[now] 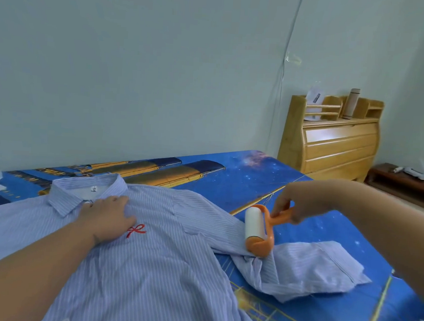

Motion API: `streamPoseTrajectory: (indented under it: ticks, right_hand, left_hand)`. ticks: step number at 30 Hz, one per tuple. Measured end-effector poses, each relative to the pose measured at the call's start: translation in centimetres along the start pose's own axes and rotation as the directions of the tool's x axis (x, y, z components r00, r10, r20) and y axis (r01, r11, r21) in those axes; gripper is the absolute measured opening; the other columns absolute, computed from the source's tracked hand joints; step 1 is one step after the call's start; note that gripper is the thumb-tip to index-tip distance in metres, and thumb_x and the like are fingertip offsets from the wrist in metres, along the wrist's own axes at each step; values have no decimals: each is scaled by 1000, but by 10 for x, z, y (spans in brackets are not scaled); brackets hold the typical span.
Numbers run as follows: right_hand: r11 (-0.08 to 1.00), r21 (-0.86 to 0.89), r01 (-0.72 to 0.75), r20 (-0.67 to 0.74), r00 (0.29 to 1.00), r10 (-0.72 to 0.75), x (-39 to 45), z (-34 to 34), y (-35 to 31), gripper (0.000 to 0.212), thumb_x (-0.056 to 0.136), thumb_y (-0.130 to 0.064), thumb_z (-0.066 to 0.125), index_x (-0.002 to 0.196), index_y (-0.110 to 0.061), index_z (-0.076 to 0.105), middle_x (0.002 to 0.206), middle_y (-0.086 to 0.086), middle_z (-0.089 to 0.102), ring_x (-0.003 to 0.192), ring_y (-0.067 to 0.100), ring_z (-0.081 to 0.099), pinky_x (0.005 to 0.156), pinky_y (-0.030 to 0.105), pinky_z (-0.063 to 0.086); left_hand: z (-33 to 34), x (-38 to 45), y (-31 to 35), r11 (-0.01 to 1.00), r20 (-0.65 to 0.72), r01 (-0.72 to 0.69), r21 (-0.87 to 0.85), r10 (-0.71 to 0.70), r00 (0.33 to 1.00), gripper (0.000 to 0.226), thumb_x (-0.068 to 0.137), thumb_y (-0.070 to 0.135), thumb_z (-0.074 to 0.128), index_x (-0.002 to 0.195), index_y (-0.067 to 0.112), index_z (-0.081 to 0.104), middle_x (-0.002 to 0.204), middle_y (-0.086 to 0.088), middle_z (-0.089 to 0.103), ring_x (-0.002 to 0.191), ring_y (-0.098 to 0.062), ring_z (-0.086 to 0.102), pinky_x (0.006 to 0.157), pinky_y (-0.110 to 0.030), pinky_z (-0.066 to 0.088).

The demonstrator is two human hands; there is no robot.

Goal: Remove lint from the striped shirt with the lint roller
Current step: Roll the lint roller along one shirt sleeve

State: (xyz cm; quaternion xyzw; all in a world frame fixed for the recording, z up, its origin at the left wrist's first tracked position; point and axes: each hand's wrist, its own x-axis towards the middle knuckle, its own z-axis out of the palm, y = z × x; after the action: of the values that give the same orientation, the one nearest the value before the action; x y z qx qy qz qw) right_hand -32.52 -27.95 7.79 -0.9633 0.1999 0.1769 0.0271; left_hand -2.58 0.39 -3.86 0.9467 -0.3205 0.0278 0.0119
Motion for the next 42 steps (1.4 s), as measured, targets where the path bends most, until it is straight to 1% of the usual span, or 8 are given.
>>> streamPoseTrajectory:
  ticks: [9,20,24,28,32,35,38,42]
  right_hand:
    - [980,191,-59,-128,988,84,2,17,14,4,83,-26,60,85,-29,61,77,-1,65,59,9,54,54,21,43]
    - [821,571,-2,-107,991,76,27,67,-19,23,83,-18,70,79,-18,48,66,3,57,50,15,54,46,25,49]
    - [901,433,13,-207,975,85,37,59,-15,25,80,-7,64,73,-21,44,63,-3,53,47,10,51,40,17,43]
    - [979,181,-93,-398,904,159,50,29,13,21,83,-6,54,78,-23,44,72,-6,47,68,17,50,51,23,36]
    - [977,66,-203,-423,881,212,71,12,39,21,86,-13,50,82,-30,39,73,-8,48,78,20,55,61,30,44]
    - [962,67,-265,-444,856,267,91,18,42,25,88,-14,44,109,-26,47,86,-3,59,80,23,58,61,33,43]
    - [948,81,-308,-480,822,308,106,35,40,26,90,-13,43,113,-24,45,91,0,61,76,24,54,61,33,40]
    - [937,57,-346,-442,833,334,121,51,44,31,89,-9,45,118,-21,43,98,3,63,84,26,60,62,34,42]
  left_hand:
    - [-11,0,82,906,-143,-293,-307,260,955,31,92,23,49,122,26,56,136,1,49,124,-19,43,105,-38,37]
    - [1,13,153,879,-108,-306,-367,286,952,39,96,11,41,133,22,46,139,1,44,114,-18,53,96,-37,46]
    - [7,24,152,888,-90,-229,-398,211,973,55,92,2,39,143,19,31,150,-3,33,118,-23,53,94,-36,46]
    - [13,37,148,898,-103,-193,-395,166,981,52,93,4,37,142,19,29,147,-5,31,109,-27,55,88,-39,48]
    - [14,48,147,904,-109,-196,-379,167,980,52,91,4,38,140,21,31,145,-4,33,111,-26,54,88,-39,47]
    - [13,55,146,915,-118,-197,-353,166,979,41,90,3,36,124,24,37,131,-2,43,91,-23,58,75,-38,48]
    - [15,64,143,936,-131,-194,-293,161,978,23,88,4,35,98,25,36,101,1,51,73,-22,55,62,-35,43]
    - [17,72,142,943,-125,-197,-270,169,978,14,92,13,40,89,26,45,94,3,52,78,-18,55,70,-38,50]
